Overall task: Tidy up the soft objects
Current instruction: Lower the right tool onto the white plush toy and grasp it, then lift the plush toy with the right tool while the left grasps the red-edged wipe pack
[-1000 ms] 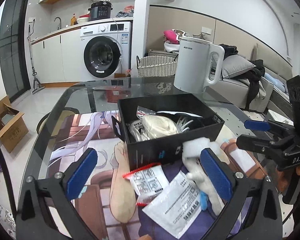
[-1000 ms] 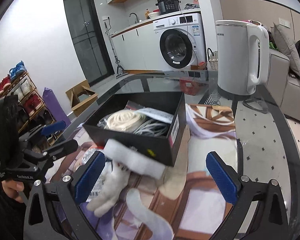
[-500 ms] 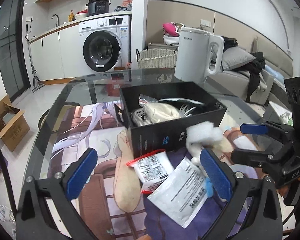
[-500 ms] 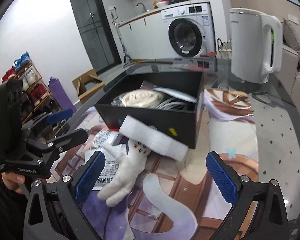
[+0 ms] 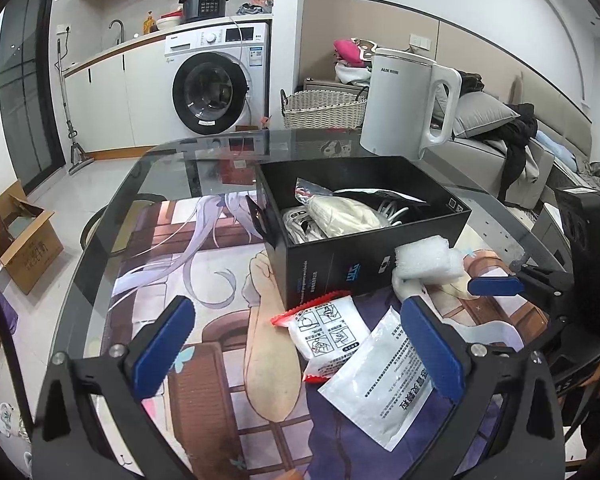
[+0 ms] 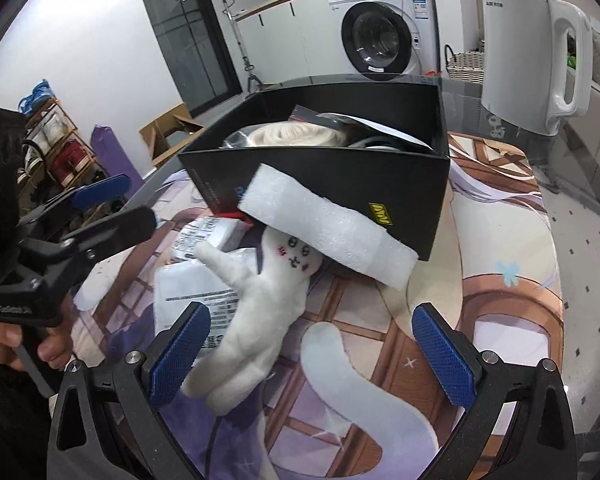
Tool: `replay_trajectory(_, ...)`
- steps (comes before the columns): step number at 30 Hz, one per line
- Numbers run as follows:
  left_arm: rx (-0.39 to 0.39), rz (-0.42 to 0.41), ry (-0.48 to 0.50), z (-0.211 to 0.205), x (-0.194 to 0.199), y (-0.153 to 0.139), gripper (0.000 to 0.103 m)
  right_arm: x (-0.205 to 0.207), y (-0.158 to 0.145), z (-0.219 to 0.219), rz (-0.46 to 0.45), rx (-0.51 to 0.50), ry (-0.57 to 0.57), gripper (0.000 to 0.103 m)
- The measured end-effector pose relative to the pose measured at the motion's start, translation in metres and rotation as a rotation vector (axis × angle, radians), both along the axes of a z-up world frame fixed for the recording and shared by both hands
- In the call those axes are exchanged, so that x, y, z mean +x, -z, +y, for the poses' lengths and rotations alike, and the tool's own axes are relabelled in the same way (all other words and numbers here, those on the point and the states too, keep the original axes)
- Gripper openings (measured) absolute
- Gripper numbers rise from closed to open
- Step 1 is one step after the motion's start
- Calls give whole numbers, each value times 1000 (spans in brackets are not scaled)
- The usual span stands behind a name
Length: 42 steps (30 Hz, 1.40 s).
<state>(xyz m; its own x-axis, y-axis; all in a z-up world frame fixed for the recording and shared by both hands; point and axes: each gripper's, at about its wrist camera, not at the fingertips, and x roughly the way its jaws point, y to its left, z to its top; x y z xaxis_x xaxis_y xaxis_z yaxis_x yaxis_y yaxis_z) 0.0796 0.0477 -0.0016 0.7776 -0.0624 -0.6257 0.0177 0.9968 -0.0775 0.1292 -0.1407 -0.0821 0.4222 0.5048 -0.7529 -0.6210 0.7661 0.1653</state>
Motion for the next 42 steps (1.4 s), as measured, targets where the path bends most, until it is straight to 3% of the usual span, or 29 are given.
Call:
replay_trajectory(8, 2, 13, 3, 0, 2, 4, 103, 7, 3, -13, -4, -74, 67, 102)
replay_trajectory(17, 9, 23, 11, -2, 3, 7, 103, -3, 7, 4, -61, -100, 23, 101)
replay_trajectory(24, 7, 25, 11, -2, 3, 8, 103, -17, 5, 13, -80, -84, -43, 66)
replay_trajectory(30, 10, 34, 15, -2, 3, 11, 103, -22, 5, 17, -60, -43, -105, 48)
replay_trajectory(33, 10, 38, 17, -3, 4, 12, 103, -24, 5, 18, -51, -29, -129, 30)
replay_trajectory(42, 8, 54, 16, -2, 6, 16, 103, -31, -4, 15, -65, 0, -154, 25)
